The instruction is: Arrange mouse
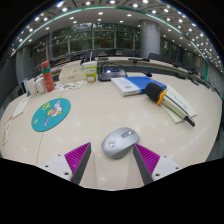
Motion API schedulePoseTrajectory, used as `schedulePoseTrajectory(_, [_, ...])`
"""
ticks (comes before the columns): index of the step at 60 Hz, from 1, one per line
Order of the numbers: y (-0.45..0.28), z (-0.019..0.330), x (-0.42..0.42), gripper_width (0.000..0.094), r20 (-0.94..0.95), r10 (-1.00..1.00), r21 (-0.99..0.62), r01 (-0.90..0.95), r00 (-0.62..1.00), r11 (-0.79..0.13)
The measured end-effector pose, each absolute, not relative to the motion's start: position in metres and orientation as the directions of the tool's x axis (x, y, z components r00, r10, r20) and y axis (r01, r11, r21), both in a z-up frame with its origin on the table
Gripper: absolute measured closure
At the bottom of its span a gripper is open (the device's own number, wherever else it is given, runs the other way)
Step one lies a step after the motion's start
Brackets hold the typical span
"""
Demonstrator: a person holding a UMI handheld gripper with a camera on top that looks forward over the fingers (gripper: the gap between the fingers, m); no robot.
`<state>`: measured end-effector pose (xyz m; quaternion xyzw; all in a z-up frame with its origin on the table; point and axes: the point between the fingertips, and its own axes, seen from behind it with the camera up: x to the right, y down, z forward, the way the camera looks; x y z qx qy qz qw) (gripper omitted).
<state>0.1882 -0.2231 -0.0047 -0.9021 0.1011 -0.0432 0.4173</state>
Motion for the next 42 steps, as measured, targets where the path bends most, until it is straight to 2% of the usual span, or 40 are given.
schedulePoseTrajectory(13, [-0.189,-0.007,0.195,0.0105,-0.022,-0.195,-0.773,-0.14,0.981,-0.619])
schedulePoseTrajectory(20, [-0.174,-0.012,0.202,0.0256,0.008,-0.185,-0.774,-0.111,0.983,-0.623])
schedulePoseTrajectory(26, [-0.167,-0.014,0.206,0.0431,0.027,-0.175,-0.78,-0.089,0.984,-0.619])
schedulePoseTrajectory(42, [-0.165,-0.013,0.206,0.0562,0.03,-0.148,-0.773,-0.071,0.988,-0.63])
